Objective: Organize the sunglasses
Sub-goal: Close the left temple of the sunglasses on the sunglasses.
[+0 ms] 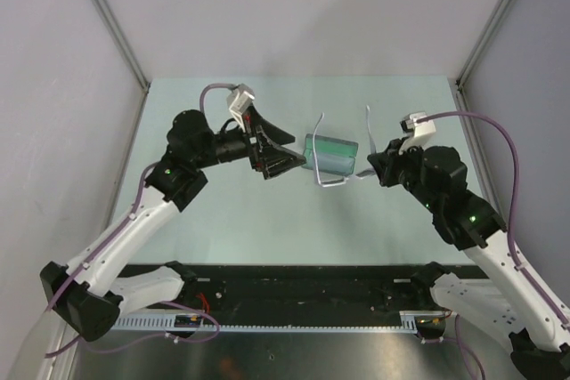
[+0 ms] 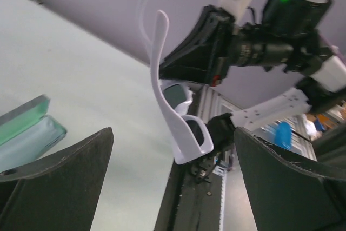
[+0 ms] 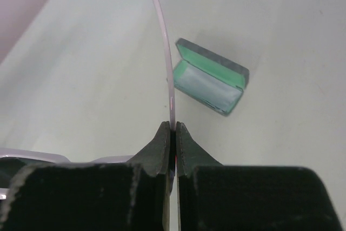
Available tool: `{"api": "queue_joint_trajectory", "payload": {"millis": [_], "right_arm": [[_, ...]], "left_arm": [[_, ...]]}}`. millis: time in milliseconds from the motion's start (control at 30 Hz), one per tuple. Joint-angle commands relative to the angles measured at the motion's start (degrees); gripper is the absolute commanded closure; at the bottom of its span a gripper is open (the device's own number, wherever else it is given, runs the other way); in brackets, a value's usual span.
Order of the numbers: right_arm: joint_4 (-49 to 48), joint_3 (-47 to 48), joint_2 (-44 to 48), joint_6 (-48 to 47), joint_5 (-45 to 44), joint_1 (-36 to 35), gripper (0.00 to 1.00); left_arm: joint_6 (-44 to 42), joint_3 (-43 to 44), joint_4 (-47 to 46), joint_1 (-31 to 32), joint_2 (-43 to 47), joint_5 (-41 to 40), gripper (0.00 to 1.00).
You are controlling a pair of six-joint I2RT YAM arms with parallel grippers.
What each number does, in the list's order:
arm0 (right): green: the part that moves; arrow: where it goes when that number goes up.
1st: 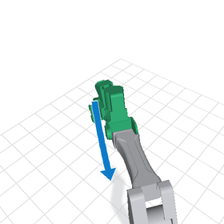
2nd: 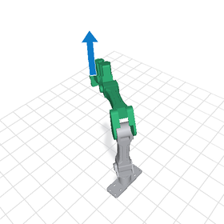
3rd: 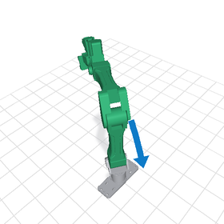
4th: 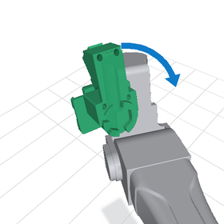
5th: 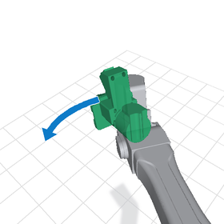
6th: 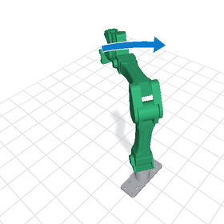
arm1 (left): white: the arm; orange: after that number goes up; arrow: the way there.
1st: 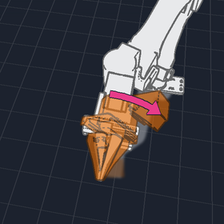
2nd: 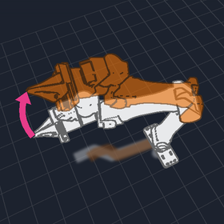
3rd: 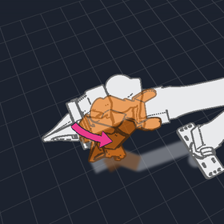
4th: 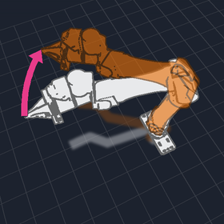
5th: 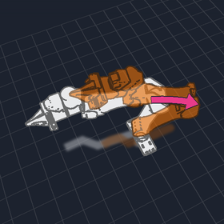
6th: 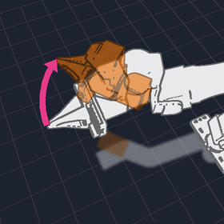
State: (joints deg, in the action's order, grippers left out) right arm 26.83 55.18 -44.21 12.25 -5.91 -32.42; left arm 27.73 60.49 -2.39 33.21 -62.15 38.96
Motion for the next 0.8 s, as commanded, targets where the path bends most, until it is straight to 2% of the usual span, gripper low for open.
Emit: {"api": "queue_joint_trajectory", "payload": {"millis": [0, 267, 567, 767], "right_arm": [[-6.5, 0.7, 2.2, -3.5, 3.7, -2.3, 1.0], [-15.0, 0.6, 3.3, -5.0, 8.3, -6.5, 1.0], [-20.2, 0.7, 2.4, -7.4, 12.4, -10.7, 0.99], [-22.5, 0.7, 1.9, -8.7, 12.2, -14.5, 0.98]], "left_arm": [[2.0, 4.9, -1.7, -0.4, 1.9, 11.6, 0.0], [3.6, 4.4, -1.8, -0.3, 4.4, 17.6, 0.0], [5.1, 1.8, -1.8, -0.3, 5.8, 20.4, 0.0], [7.2, 1.3, -1.8, 0.5, 4.7, 20.8, 0.0]]}}
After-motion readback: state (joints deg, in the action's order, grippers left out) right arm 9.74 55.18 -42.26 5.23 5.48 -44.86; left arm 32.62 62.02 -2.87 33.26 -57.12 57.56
